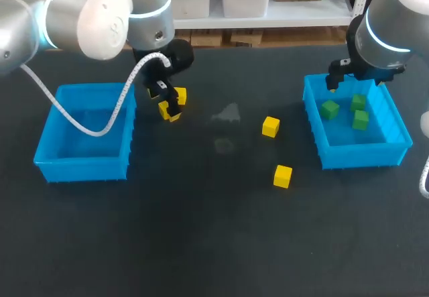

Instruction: Put the green cubes in the right bin and the yellow cubes in the left bin.

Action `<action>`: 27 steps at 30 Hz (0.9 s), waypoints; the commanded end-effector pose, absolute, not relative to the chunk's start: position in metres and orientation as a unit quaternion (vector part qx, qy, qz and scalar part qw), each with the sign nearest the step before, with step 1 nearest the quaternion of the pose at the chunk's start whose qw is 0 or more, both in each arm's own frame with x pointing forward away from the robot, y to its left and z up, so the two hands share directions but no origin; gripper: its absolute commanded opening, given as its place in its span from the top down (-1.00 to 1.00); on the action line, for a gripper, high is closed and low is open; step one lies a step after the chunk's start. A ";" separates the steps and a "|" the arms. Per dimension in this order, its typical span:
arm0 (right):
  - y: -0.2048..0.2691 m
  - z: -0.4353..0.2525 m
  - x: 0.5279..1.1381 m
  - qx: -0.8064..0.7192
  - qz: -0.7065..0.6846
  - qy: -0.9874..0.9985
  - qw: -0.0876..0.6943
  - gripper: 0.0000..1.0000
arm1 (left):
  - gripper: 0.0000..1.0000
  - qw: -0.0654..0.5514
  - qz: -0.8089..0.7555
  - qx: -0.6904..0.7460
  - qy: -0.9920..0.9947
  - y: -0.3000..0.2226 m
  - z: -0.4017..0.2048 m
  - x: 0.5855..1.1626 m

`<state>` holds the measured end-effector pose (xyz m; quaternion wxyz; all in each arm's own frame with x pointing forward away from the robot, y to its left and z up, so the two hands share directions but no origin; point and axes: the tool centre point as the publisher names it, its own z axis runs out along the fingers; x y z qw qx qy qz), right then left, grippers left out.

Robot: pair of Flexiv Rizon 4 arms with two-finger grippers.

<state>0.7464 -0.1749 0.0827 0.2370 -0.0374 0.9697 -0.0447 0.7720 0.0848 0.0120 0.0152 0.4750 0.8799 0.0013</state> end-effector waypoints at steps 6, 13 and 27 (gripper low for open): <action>-0.176 0.083 0.746 -0.038 -0.044 0.970 0.238 -1.00 | -1.00 0.001 0.015 0.477 0.879 0.080 0.002 0.783; -0.176 0.083 0.746 -0.038 -0.044 0.970 0.238 -1.00 | -1.00 0.002 0.019 0.474 0.880 0.079 0.000 0.782; -0.176 0.083 0.746 -0.038 -0.044 0.970 0.238 -1.00 | 1.00 0.007 0.032 0.476 0.879 0.080 -0.007 0.774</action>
